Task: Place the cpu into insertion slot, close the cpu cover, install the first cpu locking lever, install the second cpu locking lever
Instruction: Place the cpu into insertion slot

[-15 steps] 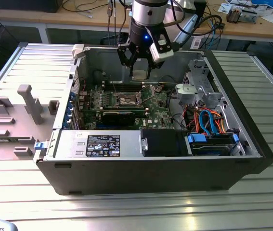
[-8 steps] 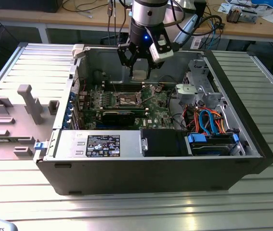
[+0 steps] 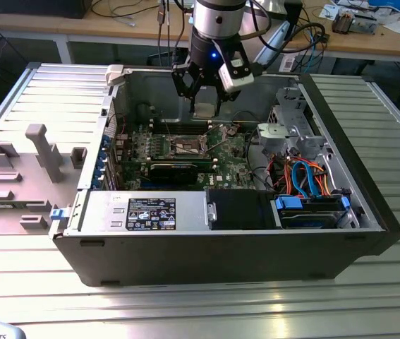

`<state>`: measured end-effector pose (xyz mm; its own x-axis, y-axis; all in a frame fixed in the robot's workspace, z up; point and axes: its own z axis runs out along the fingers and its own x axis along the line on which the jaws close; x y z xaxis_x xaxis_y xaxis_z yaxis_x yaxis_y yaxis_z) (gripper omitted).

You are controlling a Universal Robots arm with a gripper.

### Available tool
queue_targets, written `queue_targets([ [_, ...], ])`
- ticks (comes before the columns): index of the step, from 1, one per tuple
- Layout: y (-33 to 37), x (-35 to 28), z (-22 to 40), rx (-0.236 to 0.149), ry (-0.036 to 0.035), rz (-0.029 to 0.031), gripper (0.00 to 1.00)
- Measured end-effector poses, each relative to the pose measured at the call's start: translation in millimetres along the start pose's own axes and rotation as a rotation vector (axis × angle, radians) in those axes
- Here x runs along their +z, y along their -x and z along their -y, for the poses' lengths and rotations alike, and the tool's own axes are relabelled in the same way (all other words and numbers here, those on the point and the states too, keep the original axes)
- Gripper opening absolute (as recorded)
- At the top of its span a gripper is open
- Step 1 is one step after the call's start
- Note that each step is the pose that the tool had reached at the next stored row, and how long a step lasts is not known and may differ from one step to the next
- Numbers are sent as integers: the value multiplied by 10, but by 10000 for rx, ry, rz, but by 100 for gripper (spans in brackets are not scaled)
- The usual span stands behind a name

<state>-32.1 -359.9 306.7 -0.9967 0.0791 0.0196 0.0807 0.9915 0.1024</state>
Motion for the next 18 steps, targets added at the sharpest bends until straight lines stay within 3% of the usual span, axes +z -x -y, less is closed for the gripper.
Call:
queue_targets([
  [18,0,10,1,100,2,10,54],
])
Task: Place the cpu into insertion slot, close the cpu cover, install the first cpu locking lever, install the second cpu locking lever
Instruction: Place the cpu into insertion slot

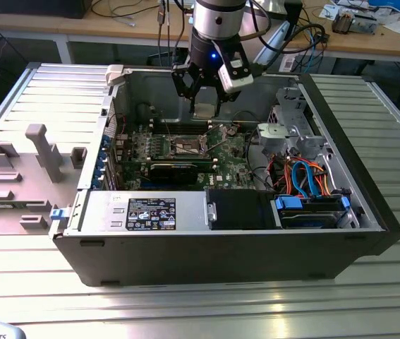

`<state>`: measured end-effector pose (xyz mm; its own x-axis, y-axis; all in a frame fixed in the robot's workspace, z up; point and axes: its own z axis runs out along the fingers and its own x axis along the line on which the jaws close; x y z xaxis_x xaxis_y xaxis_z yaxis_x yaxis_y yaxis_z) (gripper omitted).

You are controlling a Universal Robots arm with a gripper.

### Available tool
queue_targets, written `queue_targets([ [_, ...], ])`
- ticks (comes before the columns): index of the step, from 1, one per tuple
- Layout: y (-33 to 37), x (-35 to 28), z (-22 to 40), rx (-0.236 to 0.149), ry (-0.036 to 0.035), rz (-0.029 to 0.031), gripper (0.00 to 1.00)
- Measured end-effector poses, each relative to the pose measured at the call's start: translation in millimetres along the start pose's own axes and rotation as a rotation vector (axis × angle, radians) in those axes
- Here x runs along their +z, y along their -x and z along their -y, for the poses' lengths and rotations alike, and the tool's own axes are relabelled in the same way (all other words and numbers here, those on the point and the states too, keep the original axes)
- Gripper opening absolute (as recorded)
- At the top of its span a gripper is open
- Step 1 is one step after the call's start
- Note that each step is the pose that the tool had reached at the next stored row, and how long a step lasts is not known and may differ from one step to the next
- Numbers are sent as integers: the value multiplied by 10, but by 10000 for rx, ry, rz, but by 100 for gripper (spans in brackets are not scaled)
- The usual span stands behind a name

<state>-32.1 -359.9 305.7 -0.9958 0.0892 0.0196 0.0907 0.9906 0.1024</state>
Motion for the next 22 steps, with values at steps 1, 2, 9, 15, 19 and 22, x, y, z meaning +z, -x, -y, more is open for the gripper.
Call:
queue_targets([
  [1,0,1,0,8,0,0,54],
  [2,0,1,0,14,0,1,54],
  [9,0,5,0,45,1,5,54],
  [15,0,7,1,71,2,8,54],
  [19,0,8,1,87,2,9,54],
  [22,0,10,1,103,2,10,54],
])
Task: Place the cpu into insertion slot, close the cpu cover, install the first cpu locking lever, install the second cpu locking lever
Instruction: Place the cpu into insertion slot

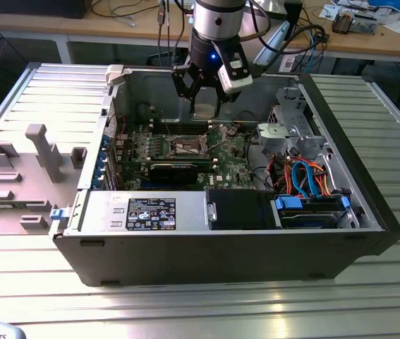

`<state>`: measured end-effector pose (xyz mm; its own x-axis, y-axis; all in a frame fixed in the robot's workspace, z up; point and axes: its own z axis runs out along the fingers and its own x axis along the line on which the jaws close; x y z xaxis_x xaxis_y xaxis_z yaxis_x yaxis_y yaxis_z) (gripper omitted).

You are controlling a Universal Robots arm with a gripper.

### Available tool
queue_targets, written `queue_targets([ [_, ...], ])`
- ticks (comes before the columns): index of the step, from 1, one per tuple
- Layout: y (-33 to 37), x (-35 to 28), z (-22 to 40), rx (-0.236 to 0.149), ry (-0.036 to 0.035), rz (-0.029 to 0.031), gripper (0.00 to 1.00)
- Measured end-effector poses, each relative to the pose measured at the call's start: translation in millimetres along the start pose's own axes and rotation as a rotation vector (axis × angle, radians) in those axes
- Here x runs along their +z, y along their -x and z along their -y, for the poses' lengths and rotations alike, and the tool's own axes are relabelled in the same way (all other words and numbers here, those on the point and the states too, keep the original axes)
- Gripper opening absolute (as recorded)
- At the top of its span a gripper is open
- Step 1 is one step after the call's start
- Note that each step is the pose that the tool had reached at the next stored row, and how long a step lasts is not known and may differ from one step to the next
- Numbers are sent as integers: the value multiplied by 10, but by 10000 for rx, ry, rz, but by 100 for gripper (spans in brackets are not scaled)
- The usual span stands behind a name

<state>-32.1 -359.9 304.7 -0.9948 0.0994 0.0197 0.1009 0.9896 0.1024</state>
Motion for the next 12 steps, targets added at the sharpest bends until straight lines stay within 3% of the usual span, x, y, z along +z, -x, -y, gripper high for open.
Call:
queue_targets([
  [12,0,5,1,48,1,5,54],
])
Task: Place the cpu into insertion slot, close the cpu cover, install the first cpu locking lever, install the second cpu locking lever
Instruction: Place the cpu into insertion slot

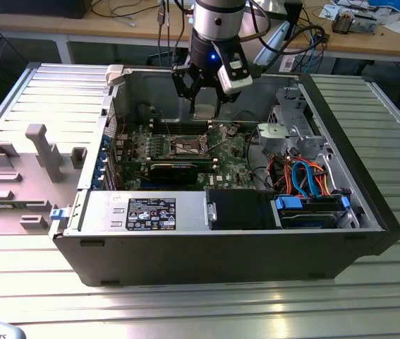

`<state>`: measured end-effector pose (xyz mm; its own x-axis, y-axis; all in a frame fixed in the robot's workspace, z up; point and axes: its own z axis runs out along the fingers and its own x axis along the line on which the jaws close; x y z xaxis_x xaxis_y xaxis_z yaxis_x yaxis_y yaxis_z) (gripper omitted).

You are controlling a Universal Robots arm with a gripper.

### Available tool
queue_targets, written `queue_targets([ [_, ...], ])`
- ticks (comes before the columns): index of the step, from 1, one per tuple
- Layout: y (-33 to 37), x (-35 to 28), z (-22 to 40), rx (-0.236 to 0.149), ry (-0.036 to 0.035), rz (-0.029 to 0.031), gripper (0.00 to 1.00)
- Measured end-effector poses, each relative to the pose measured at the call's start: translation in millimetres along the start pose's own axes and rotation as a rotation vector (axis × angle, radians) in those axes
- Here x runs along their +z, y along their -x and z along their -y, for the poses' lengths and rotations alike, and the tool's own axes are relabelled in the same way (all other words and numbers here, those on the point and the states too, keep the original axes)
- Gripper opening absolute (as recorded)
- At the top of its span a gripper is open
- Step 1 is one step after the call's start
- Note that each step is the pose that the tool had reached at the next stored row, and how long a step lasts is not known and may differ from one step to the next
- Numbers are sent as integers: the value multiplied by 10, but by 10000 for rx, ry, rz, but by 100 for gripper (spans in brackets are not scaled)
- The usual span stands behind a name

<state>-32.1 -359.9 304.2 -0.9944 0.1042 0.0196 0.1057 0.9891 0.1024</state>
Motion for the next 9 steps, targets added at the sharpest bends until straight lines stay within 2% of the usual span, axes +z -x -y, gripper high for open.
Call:
queue_targets([
  [9,0,7,1,59,1,6,54],
])
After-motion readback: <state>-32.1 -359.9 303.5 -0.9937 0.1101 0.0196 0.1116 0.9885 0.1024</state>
